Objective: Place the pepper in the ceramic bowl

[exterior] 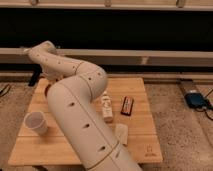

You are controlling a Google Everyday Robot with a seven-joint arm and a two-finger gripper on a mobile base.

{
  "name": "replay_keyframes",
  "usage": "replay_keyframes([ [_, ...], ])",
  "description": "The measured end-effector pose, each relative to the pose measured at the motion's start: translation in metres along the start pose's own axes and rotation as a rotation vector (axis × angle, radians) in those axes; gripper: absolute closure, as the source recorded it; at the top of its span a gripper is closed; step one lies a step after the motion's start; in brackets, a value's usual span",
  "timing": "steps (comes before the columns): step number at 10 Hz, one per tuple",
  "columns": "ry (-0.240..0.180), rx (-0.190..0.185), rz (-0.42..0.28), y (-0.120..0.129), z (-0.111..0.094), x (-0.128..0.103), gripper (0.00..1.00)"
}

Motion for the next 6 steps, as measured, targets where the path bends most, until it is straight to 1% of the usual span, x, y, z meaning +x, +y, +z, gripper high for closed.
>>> replay_keyframes([
  [1, -0.002, -0.002, 0.001, -0.0016, 0.0006, -0.0005, 0.2],
  [4, -0.009, -0.017, 0.007, -0.0073, 0.0002, 0.0002, 0.2],
  [6, -0.01, -0.017, 0.009, -0.0094, 0.0003, 0.001, 0.2],
])
